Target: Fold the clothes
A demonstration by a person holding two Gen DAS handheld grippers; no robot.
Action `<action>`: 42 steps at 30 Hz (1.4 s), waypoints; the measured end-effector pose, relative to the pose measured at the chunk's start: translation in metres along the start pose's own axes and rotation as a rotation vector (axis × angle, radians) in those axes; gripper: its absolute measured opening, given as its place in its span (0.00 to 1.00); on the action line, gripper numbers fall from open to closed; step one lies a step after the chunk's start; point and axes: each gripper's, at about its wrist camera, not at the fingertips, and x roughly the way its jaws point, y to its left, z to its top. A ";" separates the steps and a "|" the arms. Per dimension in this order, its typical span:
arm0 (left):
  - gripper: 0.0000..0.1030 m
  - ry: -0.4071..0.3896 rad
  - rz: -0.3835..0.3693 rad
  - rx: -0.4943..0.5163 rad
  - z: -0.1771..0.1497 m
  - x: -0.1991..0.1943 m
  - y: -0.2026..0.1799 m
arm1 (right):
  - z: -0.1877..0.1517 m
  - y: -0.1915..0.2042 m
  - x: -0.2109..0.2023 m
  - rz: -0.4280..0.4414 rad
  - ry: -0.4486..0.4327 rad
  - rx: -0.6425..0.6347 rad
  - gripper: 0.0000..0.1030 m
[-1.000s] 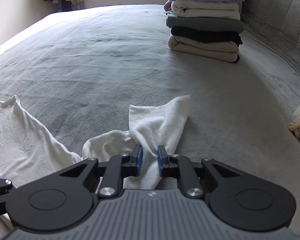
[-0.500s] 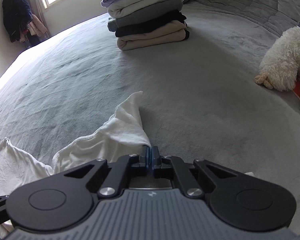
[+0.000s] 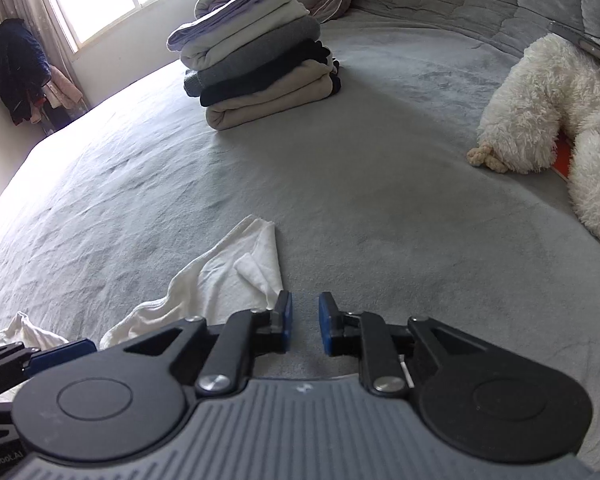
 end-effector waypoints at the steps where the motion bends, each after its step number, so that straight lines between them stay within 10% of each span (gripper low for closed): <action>1: 0.41 -0.001 -0.002 -0.001 0.003 0.002 -0.001 | 0.000 0.003 0.001 0.008 -0.003 -0.010 0.42; 7: 0.41 0.038 -0.015 0.081 -0.015 0.012 -0.018 | 0.002 0.018 0.022 -0.005 -0.001 -0.086 0.40; 12: 0.34 0.027 0.004 0.103 -0.028 0.019 -0.020 | 0.000 0.017 0.027 -0.014 -0.050 -0.096 0.04; 17: 0.04 0.001 0.031 0.076 -0.026 0.012 -0.016 | 0.013 0.013 0.001 0.063 -0.126 -0.008 0.04; 33: 0.01 -0.137 0.001 0.049 -0.003 -0.056 -0.023 | 0.043 0.040 -0.077 0.107 -0.296 0.015 0.03; 42: 0.01 -0.076 -0.071 0.118 -0.029 -0.053 -0.053 | 0.009 0.013 -0.107 0.022 -0.286 0.016 0.04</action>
